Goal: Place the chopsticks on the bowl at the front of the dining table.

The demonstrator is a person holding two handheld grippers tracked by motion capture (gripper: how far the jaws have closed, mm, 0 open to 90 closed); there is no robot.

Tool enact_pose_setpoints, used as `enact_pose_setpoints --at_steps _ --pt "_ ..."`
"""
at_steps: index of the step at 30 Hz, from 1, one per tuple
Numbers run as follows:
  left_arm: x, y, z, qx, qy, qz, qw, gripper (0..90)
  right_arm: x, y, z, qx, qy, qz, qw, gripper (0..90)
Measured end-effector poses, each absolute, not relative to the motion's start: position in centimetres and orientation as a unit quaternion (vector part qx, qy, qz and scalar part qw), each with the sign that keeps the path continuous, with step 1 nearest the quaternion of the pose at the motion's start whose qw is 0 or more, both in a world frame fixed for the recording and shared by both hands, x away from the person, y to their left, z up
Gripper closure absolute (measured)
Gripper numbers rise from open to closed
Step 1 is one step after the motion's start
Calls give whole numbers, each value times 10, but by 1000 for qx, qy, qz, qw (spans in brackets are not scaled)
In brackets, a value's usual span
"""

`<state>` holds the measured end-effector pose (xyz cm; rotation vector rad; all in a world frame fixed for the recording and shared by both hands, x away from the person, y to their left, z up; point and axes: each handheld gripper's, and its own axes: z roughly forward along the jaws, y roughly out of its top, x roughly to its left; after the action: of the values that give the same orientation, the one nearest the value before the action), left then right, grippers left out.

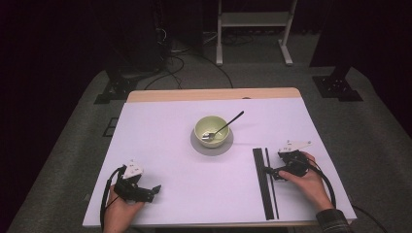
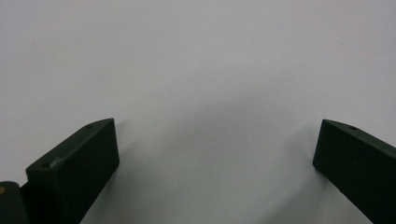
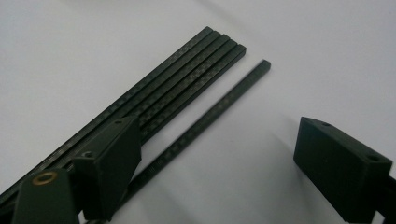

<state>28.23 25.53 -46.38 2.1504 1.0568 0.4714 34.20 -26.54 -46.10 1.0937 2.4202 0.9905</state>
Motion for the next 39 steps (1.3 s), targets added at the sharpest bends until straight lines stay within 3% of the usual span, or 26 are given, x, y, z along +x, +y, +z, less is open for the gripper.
enact_pose_setpoints --at_steps 39 --pt "282 255 -464 826 407 182 344 0 265 -272 -455 377 841 359 147 133"
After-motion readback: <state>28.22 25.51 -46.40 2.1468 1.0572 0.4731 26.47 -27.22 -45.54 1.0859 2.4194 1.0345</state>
